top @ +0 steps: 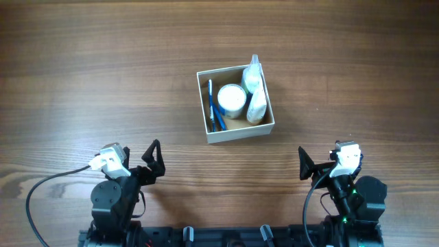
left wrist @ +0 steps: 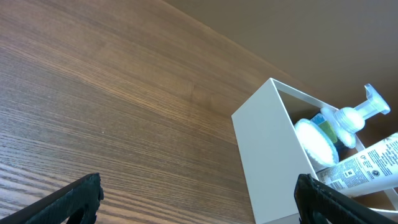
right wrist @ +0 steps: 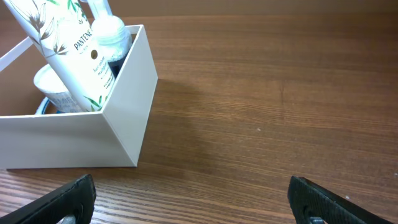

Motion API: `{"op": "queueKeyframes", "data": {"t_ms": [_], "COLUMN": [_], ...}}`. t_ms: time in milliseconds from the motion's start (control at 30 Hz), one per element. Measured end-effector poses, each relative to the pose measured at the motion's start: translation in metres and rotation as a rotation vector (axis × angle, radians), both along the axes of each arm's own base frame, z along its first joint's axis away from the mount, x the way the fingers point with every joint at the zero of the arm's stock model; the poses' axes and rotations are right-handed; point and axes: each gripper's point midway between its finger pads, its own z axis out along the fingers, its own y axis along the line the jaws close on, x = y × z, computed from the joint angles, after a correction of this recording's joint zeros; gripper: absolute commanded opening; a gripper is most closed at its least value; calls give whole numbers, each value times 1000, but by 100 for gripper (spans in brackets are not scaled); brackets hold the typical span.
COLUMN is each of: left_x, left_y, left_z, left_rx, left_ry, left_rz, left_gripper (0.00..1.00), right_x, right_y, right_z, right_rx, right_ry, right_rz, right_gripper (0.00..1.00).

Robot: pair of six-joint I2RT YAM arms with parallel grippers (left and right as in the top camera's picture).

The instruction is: Pack container

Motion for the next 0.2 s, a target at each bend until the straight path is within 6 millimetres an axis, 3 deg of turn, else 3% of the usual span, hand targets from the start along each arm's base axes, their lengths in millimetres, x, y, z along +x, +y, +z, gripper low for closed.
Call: {"op": "queueKeyframes", "data": {"t_ms": [200], "left_x": [0], "left_y": [0], "left_z": [0], "left_rx": [0], "left_ry": [0], "left_rz": [0], "left_gripper": [100], "right_x": [0], "right_y": [0], "right_z": [0], "right_rx": [0], "right_ry": [0], "right_rz": [0], "right_gripper": [100]}}
